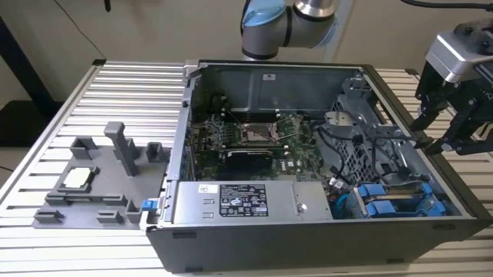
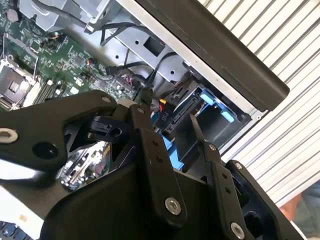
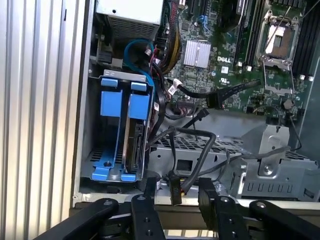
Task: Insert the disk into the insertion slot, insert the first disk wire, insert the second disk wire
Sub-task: 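Insert the first disk wire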
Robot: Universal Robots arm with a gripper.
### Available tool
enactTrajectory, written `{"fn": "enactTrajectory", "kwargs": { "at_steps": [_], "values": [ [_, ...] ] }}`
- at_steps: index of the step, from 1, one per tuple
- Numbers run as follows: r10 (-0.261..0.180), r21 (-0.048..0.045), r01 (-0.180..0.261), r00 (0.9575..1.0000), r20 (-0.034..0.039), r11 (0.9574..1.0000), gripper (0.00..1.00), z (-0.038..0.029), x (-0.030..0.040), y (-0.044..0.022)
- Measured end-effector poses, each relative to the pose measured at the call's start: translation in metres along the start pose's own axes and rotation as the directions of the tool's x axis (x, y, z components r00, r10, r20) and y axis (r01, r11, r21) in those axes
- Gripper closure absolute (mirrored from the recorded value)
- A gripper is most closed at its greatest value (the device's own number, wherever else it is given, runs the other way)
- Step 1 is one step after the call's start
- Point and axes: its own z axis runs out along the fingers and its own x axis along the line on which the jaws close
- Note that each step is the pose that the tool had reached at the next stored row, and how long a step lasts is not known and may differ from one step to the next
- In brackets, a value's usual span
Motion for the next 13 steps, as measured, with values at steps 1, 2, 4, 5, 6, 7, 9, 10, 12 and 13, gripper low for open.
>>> {"fn": "enactTrajectory", "kwargs": {
  "at_steps": [1,2,4,5,6,7,9,10,12,13],
  "values": [
    [0.000,0.0000,0.000,1.0000,0.0001,1.0000,0.53,0.0000,0.0000,0.0000],
    [0.000,0.0000,0.000,1.0000,0.0000,1.0000,0.53,0.0000,0.0000,0.0000],
    [0.000,-0.0047,0.000,1.0000,-0.0013,1.0000,0.53,-0.0001,0.0000,-0.0009],
    [0.002,-0.0152,-0.002,1.0000,-0.0041,0.9999,0.53,0.0000,0.0001,-0.0019],
    [0.004,-0.0289,-0.004,1.0000,-0.0070,0.9996,0.53,0.0001,0.0004,-0.0031],
    [0.007,-0.0450,-0.007,0.9999,-0.0102,0.9990,0.53,0.0003,0.0006,-0.0045],
    [0.011,-0.0729,-0.012,0.9998,-0.0137,0.9973,0.53,0.0005,0.0009,-0.0068],
    [0.012,-0.0818,-0.013,0.9998,-0.0138,0.9966,0.53,0.0004,0.0009,-0.0077],
    [0.014,-0.0930,-0.015,0.9998,-0.0142,0.9955,0.53,-0.0006,0.0009,-0.0092],
    [0.015,-0.0959,-0.016,0.9998,-0.0140,0.9953,0.53,-0.0016,0.0008,-0.0099]
  ]
}}
